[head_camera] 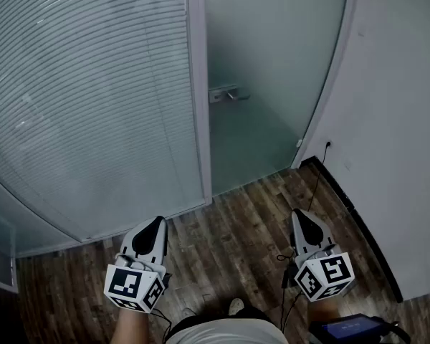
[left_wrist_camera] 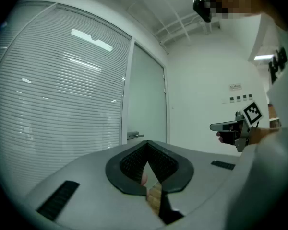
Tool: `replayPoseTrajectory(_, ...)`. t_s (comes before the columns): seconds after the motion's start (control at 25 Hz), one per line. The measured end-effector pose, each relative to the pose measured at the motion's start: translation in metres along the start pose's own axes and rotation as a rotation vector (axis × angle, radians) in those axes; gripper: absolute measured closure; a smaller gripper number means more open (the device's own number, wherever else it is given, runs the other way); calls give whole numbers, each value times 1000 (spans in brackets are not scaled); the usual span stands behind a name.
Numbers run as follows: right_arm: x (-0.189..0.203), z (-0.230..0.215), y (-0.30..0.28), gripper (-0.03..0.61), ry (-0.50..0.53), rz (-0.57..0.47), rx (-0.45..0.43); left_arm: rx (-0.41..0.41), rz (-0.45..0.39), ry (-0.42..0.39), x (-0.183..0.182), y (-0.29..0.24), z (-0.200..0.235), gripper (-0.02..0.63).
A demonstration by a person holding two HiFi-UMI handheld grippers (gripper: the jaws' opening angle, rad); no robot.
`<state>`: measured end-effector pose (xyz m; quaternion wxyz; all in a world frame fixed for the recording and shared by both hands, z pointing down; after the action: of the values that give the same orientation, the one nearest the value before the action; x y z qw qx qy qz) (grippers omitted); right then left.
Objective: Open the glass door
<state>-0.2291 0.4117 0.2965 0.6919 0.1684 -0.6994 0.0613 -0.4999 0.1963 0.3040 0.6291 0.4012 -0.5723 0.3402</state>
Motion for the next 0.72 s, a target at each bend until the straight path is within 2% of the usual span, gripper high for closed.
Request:
replayPoseTrajectory(0.36, 17, -56, 1, 578, -32, 52, -80, -11, 9, 38, 3, -29, -54, 615)
replayPoseTrajectory(0.72, 32, -83, -5, 578, -34, 65, -79, 17, 6, 32, 13, -64, -64, 615)
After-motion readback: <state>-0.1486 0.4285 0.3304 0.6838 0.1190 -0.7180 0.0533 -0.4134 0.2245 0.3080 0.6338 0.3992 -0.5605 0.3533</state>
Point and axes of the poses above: the fingertips, and each gripper's own axes: y backward along the fingers, z to its left, x out of its underside, the point moved 8 cm from there along y, backward along the fingers, and after that the axes turned 11 degrees about -z, right-handed, at the moved point
